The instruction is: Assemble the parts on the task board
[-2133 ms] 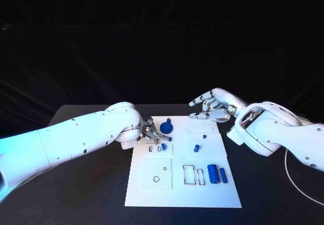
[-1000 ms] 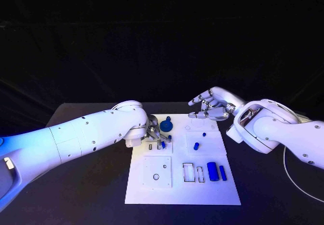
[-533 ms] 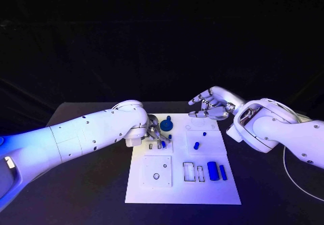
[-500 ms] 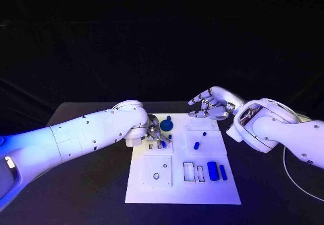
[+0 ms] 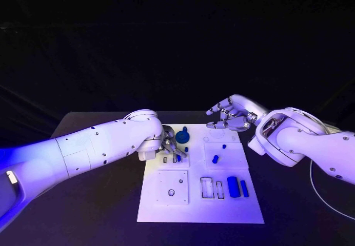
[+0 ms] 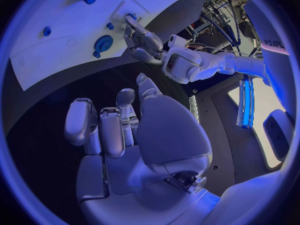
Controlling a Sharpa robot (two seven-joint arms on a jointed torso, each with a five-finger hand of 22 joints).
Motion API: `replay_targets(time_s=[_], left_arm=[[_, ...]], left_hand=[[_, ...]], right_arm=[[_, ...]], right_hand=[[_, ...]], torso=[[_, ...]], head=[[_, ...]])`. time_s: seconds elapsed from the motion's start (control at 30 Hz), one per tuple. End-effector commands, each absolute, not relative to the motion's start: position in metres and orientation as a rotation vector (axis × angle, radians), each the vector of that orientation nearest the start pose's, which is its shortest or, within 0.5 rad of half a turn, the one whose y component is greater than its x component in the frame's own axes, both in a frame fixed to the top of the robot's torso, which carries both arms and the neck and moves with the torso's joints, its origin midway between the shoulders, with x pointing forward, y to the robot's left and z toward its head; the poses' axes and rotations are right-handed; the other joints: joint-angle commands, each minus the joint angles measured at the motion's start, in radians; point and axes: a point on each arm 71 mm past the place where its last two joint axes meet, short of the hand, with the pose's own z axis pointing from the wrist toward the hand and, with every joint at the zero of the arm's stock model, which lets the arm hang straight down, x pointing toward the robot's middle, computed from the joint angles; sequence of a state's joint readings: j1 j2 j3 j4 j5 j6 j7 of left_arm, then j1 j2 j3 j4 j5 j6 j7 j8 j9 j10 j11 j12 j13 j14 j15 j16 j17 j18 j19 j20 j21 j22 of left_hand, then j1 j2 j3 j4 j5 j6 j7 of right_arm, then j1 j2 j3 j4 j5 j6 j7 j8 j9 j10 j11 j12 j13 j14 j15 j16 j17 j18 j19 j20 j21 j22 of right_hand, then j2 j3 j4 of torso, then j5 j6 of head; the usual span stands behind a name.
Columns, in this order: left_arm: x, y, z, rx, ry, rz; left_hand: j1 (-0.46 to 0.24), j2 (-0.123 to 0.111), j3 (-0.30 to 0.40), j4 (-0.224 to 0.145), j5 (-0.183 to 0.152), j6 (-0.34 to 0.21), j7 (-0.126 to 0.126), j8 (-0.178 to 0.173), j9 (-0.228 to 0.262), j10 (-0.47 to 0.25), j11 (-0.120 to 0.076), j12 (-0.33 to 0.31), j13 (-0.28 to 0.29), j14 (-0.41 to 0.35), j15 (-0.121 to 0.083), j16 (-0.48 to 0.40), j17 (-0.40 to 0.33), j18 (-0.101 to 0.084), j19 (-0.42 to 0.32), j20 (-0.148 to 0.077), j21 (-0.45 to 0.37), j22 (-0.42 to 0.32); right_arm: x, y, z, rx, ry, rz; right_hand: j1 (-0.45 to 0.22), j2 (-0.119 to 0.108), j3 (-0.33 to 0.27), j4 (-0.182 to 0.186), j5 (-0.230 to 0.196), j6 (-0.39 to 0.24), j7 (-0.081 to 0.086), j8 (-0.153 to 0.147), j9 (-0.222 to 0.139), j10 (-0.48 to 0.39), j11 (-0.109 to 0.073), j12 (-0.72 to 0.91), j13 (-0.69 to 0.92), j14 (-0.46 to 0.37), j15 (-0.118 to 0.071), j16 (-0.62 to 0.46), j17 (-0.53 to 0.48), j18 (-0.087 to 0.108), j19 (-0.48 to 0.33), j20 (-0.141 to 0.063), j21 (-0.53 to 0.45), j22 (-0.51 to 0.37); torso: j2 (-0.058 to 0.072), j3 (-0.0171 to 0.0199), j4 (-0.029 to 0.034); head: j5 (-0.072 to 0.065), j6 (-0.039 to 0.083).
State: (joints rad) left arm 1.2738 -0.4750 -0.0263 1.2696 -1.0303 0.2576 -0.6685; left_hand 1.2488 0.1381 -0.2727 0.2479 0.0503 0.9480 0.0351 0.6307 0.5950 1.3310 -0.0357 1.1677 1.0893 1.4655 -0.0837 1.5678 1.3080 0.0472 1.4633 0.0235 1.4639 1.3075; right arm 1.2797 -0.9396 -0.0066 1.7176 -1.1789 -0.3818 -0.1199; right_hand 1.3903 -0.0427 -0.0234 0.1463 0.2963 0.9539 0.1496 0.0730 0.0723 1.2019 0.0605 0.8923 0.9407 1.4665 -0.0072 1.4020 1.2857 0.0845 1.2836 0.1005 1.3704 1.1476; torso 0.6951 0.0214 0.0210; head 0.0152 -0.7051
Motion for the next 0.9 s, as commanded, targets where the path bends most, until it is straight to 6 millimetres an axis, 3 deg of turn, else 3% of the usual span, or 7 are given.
replay_targets(time_s=[0.03, 0.27, 0.43, 0.53, 0.73, 0.83, 0.9], left_arm=[[0.516, 0.100, -0.205, -0.062, 2.431, -0.356], [0.516, 0.100, -0.205, -0.076, 2.430, -0.365], [0.516, 0.100, -0.205, -0.098, 2.431, -0.382], [0.515, 0.102, -0.204, -0.115, 2.427, -0.394], [0.514, 0.107, -0.203, -0.157, 2.411, -0.419], [0.513, 0.111, -0.201, -0.182, 2.396, -0.431], [0.512, 0.115, -0.201, -0.199, 2.384, -0.436]], left_hand=[[0.010, 0.000, 0.003, -0.006, -0.001, -0.007, 0.003, 0.005, 0.002, -0.002, 0.006, 0.000, -0.001, 0.105, -0.003, 0.003, 0.263, -0.006, 0.014, 0.001, 0.004, 0.093], [0.065, 0.017, 0.045, -0.039, -0.001, -0.015, 0.001, 0.002, 0.013, -0.004, 0.003, -0.003, -0.002, 0.105, -0.005, 0.003, 0.263, -0.006, 0.013, 0.000, 0.003, 0.093], [0.218, 0.057, 0.162, -0.131, 0.014, -0.045, -0.008, -0.027, 0.007, -0.020, -0.006, -0.021, -0.013, 0.105, -0.014, 0.003, 0.263, -0.004, 0.009, -0.008, -0.001, 0.089], [0.259, 0.051, 0.232, -0.165, 0.030, -0.055, 0.001, -0.046, 0.003, -0.029, 0.000, -0.037, -0.023, 0.105, -0.010, 0.003, 0.263, -0.004, 0.007, -0.007, -0.003, 0.087], [0.197, -0.042, 0.461, -0.168, 0.031, -0.043, 0.011, -0.067, 0.013, -0.024, 0.007, -0.051, -0.034, 0.105, 0.001, 0.003, 0.263, -0.003, 0.005, 0.003, -0.007, 0.087], [0.066, -0.165, 0.754, -0.155, 0.022, -0.038, 0.019, -0.061, 0.046, -0.015, 0.008, -0.049, -0.033, 0.105, 0.010, 0.003, 0.263, -0.003, 0.007, 0.003, -0.008, 0.091], [0.026, -0.202, 0.862, -0.173, 0.021, -0.036, 0.017, -0.050, 0.068, -0.009, 0.006, -0.045, -0.030, 0.105, 0.003, 0.003, 0.263, -0.004, 0.009, 0.006, -0.008, 0.094]], right_arm=[[0.464, -0.194, -0.121, 0.068, 1.604, 0.849], [0.465, -0.194, -0.121, 0.067, 1.607, 0.849], [0.465, -0.193, -0.122, 0.066, 1.611, 0.848], [0.466, -0.193, -0.122, 0.065, 1.614, 0.847], [0.467, -0.193, -0.123, 0.065, 1.619, 0.844], [0.467, -0.193, -0.124, 0.065, 1.621, 0.842], [0.467, -0.193, -0.124, 0.066, 1.623, 0.841]], right_hand=[[0.006, 0.004, -0.007, 0.000, 0.003, 0.008, -0.001, 0.006, 0.001, -0.002, -0.001, -0.003, -0.001, 0.043, -0.006, -0.004, -0.001, 0.009, 0.000, -0.003, -0.003, -0.001], [0.007, 0.004, -0.007, 0.000, 0.003, 0.008, -0.001, 0.006, 0.001, -0.002, -0.001, -0.003, -0.001, 0.044, -0.007, -0.004, -0.001, 0.009, 0.000, -0.003, -0.003, -0.001], [0.007, 0.004, -0.007, 0.000, 0.003, 0.008, -0.001, 0.006, 0.001, -0.002, -0.001, -0.003, -0.001, 0.044, -0.007, -0.004, -0.001, 0.009, 0.000, -0.003, -0.003, -0.001], [0.008, 0.004, -0.007, 0.000, 0.005, 0.008, -0.001, 0.006, 0.001, -0.002, -0.001, -0.003, -0.001, 0.043, -0.007, -0.005, -0.002, 0.009, 0.000, -0.003, -0.004, -0.001], [0.008, 0.004, -0.007, 0.000, 0.005, 0.008, -0.001, 0.006, 0.001, -0.002, -0.001, -0.003, -0.001, 0.043, -0.007, -0.005, -0.002, 0.009, 0.000, -0.003, -0.004, -0.001], [0.008, 0.004, -0.007, 0.000, 0.005, 0.008, -0.001, 0.006, 0.001, -0.002, -0.001, -0.003, -0.001, 0.043, -0.007, -0.005, -0.002, 0.009, 0.000, -0.003, -0.004, -0.001], [0.008, 0.004, -0.007, 0.000, 0.005, 0.008, -0.001, 0.006, 0.001, -0.002, -0.001, -0.003, -0.001, 0.043, -0.007, -0.005, -0.002, 0.009, 0.000, -0.003, -0.004, -0.001]], torso=[[0.000, -0.0003, 0.0002], [0.000, -0.0004, 0.0002], [0.001, -0.0004, -0.0006], [0.001, 0.0000, -0.0005], [0.000, 0.0007, 0.0004], [0.000, 0.0011, 0.0006], [0.000, 0.0014, 0.0011]], head=[[0.000, -0.001], [0.000, -0.002], [0.000, -0.003], [0.000, -0.004], [0.000, -0.006], [-0.001, -0.006], [-0.001, -0.007]])
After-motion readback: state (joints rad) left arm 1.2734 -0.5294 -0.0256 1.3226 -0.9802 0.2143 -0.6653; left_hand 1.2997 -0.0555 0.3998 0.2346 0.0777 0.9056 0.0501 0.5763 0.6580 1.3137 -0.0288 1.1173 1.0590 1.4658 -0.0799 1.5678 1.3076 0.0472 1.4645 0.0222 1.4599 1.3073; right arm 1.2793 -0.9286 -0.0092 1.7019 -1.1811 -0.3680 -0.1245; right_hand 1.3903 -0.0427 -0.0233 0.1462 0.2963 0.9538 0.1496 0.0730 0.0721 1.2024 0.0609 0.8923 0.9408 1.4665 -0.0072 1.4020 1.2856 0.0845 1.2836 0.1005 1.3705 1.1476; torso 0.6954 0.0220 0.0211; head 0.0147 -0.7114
